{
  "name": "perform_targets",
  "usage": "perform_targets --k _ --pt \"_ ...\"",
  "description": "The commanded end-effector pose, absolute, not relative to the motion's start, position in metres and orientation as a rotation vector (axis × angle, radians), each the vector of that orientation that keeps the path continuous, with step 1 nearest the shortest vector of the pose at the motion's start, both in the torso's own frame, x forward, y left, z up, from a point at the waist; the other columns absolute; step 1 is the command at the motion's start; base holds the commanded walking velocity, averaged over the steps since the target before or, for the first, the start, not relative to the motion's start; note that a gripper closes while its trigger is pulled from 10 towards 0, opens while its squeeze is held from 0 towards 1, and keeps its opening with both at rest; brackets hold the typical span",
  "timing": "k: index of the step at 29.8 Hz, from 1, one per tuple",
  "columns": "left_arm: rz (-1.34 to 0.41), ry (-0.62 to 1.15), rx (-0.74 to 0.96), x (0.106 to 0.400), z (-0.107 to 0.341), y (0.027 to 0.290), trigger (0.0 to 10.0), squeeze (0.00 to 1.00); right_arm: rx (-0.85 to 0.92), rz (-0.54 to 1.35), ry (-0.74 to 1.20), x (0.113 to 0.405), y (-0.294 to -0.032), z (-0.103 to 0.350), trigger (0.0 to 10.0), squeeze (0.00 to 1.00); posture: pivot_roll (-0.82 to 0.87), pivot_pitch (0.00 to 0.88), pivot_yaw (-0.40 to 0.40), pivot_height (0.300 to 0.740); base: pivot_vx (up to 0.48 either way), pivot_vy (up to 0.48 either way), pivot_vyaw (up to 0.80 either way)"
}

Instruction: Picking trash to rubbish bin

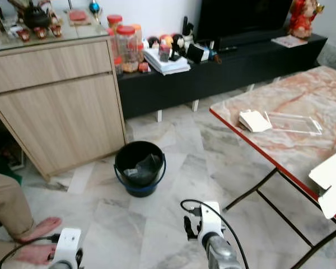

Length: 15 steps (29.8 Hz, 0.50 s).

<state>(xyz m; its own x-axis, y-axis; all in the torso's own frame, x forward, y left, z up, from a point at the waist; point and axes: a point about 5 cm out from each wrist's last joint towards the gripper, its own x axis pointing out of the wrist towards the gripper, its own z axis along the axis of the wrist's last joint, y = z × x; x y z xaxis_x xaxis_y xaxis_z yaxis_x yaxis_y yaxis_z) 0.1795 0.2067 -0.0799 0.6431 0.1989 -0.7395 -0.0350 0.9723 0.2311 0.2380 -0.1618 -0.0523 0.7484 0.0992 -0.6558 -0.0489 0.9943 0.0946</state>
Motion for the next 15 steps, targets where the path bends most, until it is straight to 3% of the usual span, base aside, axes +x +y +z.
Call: perform_targets --k 1,7,15 --pt "0.122 0.878 0.212 0.179 -0.081 0.205 10.0 0.00 0.064 0.050 0.754 0.231 -0.169 -0.057 10.0 0.00 0.00 0.000 -0.029 0.740 0.000 0.000 -0.72" --pt "0.116 0.881 0.213 0.181 -0.080 0.205 10.0 0.00 0.045 -0.002 0.852 0.207 -0.179 -0.072 10.0 0.00 0.00 0.000 -0.031 0.740 0.000 0.000 -0.72" --pt "0.098 0.871 0.216 0.187 -0.078 0.202 10.0 0.00 0.050 -0.015 0.877 0.200 -0.179 -0.075 10.0 0.00 0.00 0.000 -0.029 0.740 0.000 0.000 -0.72"
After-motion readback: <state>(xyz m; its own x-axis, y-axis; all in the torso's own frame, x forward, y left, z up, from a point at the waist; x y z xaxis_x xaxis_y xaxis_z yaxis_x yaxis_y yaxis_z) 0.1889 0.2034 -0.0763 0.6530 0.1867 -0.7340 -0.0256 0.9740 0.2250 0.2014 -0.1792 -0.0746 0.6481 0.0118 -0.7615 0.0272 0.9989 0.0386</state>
